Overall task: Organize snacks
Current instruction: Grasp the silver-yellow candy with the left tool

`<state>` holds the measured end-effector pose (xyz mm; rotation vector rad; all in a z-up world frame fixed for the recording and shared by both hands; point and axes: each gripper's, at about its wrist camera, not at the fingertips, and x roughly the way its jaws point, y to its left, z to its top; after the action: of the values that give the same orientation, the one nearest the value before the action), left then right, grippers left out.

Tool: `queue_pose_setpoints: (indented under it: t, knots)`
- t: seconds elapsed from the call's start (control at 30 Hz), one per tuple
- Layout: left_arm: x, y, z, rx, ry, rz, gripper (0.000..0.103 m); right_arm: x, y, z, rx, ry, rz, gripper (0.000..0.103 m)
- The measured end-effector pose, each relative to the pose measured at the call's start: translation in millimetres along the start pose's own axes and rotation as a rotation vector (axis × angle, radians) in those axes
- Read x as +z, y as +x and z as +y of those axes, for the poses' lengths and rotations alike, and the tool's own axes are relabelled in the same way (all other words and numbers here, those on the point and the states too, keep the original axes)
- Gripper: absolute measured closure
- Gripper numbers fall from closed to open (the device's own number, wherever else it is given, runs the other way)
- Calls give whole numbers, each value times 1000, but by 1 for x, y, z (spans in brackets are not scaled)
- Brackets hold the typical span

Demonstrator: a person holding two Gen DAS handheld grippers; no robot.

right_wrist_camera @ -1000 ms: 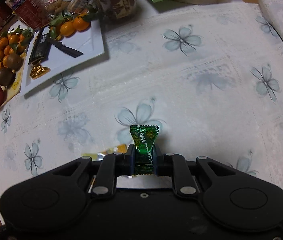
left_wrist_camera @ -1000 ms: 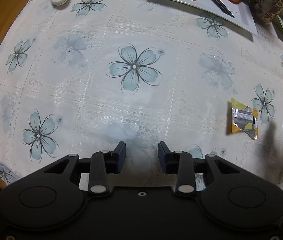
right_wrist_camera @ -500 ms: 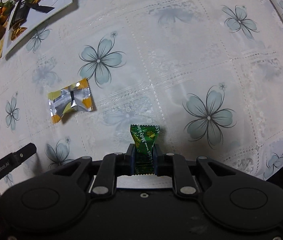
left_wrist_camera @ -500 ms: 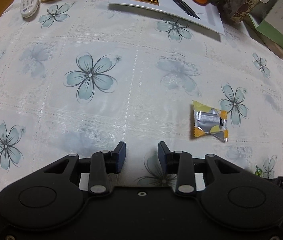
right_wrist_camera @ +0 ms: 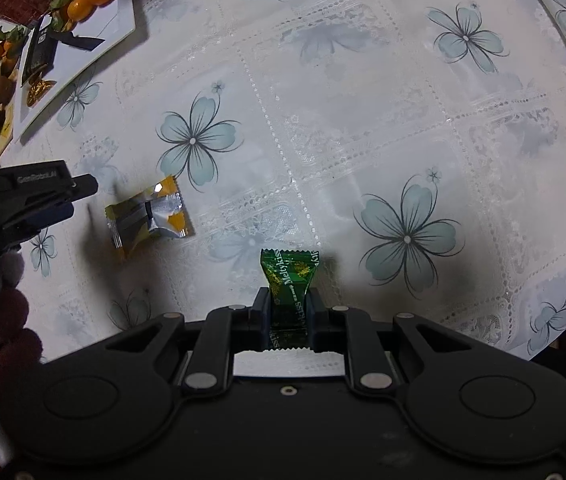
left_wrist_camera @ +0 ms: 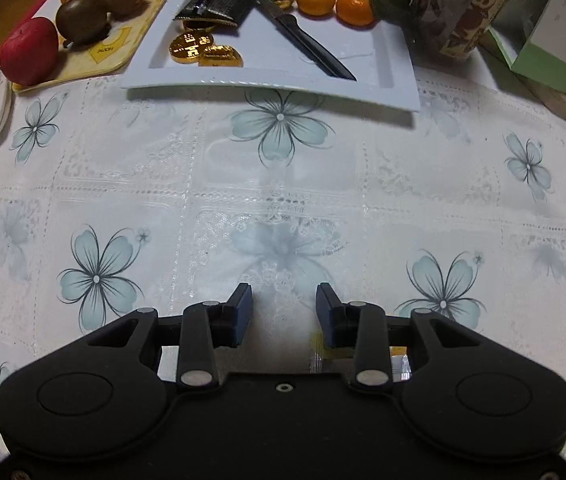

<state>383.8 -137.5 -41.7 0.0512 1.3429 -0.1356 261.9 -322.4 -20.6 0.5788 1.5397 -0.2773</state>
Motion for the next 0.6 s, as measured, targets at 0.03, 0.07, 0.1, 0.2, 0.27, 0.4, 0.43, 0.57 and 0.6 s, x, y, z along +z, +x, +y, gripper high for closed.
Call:
queue_pose_setpoints:
  t: [0.03, 0.07, 0.1, 0.2, 0.27, 0.4, 0.43, 0.57, 0.6]
  knots:
    - [-3, 2, -3, 6, 16, 16, 59, 1, -1, -1, 0, 5, -1, 85]
    - [-8, 3, -4, 9, 36, 28, 59, 2, -2, -3, 3, 12, -2, 85]
    - [-13, 3, -6, 12, 61, 38, 59, 4, -4, -5, 8, 21, -1, 85]
    - [-32, -4, -11, 8, 135, 69, 59, 7, -11, -10, 25, 38, -3, 85]
    - [-43, -10, -13, -18, 170, 96, 59, 7, -14, -11, 30, 40, -10, 85]
    - [-48, -31, -1, -65, 91, 87, 58, 7, -19, -16, 40, 51, -18, 85]
    - [-47, -37, 4, -97, 49, 91, 58, 8, -19, -17, 40, 58, -18, 85]
    - [-45, -48, 5, -169, -26, 97, 55, 10, -20, -23, 42, 89, -15, 85]
    - [-43, -47, 0, -167, -20, 94, 50, 11, -20, -24, 46, 94, -13, 85]
